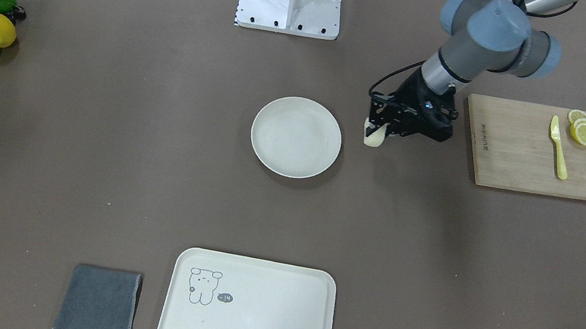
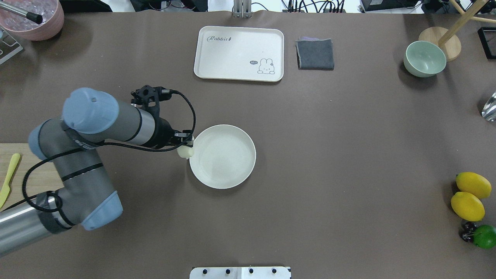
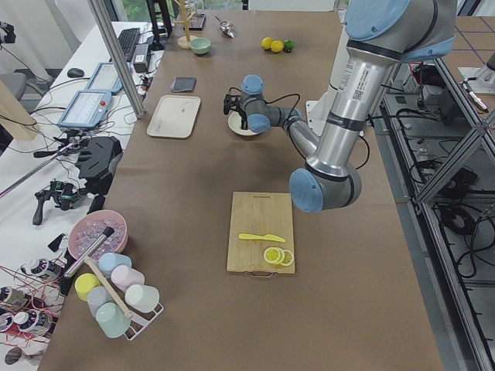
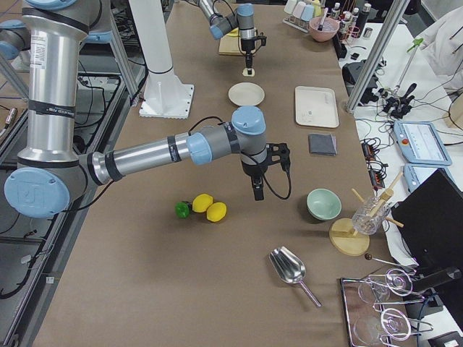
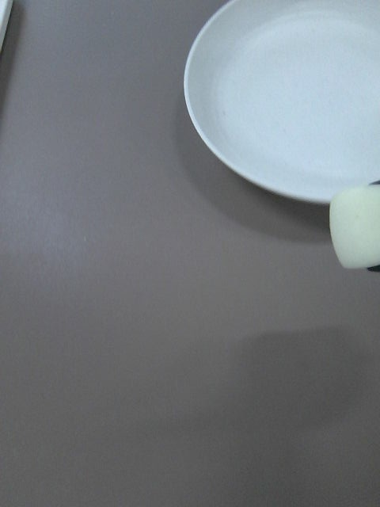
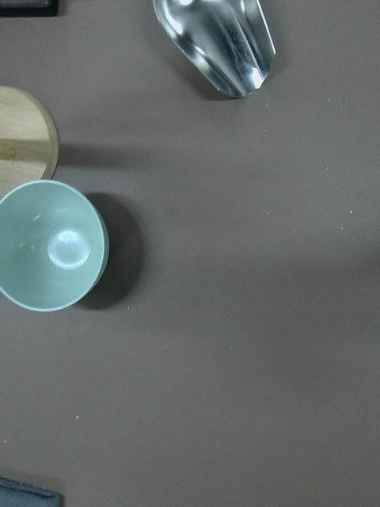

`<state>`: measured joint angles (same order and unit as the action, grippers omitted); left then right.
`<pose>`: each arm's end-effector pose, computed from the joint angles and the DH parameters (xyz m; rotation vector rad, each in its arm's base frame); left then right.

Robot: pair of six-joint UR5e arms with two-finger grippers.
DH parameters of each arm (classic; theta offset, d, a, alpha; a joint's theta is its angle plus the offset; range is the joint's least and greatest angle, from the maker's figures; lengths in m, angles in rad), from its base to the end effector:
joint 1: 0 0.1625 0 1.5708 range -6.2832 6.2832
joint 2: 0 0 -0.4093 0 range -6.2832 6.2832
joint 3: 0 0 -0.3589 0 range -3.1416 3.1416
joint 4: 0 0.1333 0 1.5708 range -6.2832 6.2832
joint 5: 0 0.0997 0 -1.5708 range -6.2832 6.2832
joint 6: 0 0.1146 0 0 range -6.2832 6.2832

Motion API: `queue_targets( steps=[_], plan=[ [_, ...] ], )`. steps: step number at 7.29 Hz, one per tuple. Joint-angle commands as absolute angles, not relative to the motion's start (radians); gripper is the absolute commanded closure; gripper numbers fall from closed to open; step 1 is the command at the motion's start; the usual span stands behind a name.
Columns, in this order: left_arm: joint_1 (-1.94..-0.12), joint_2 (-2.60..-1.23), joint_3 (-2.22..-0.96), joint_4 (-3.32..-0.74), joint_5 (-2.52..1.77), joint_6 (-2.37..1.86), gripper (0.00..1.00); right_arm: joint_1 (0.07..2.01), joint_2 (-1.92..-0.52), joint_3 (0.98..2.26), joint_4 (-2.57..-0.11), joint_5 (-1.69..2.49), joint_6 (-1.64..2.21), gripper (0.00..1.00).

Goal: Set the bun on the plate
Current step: 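Carry the bun with the left gripper over the white plate, then open the left gripper to drop the bun onto the plate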

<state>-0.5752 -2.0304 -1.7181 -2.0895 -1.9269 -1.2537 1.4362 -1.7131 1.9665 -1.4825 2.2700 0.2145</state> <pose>0.4663 -0.4136 0.2809 0.1935 1.1391 -0.0284 0.0036 -0.4170 0.5269 0.2023 -0.7382 -0.0435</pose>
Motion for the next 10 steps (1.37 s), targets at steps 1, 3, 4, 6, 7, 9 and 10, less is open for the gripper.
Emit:
queue_targets(
  steps=[1, 3, 4, 6, 7, 9, 10],
  plan=[
    [-0.523, -2.143, -1.619, -2.082, -1.866, -1.279, 0.68, 1.529, -1.75, 1.907, -1.49, 2.282, 0.036, 0.0],
    [-0.488, -2.166, -1.6, -2.083, -1.822, -1.292, 0.5, 1.581, -1.784, 1.891, -1.491, 2.299, -0.024, 0.0],
    [-0.488, -2.164, -1.6, -2.083, -1.821, -1.292, 0.27, 1.606, -1.813, 1.893, -1.486, 2.301, -0.034, 0.0],
    [-0.492, -2.164, -1.611, -2.083, -1.809, -1.29, 0.03, 1.629, -1.844, 1.89, -1.485, 2.301, -0.035, 0.0],
    [-0.511, -2.154, -1.647, -2.071, -1.813, -1.29, 0.03, 1.629, -1.848, 1.884, -1.483, 2.299, -0.035, 0.0],
    [-0.564, -2.097, -1.83, -1.809, -1.833, -1.237, 0.03, 1.629, -1.856, 1.839, -1.479, 2.298, -0.035, 0.0],
    [-0.613, -2.047, -1.947, -1.673, -1.845, -1.173, 0.03, 1.629, -1.87, 1.841, -1.477, 2.298, -0.034, 0.0]
  ],
)
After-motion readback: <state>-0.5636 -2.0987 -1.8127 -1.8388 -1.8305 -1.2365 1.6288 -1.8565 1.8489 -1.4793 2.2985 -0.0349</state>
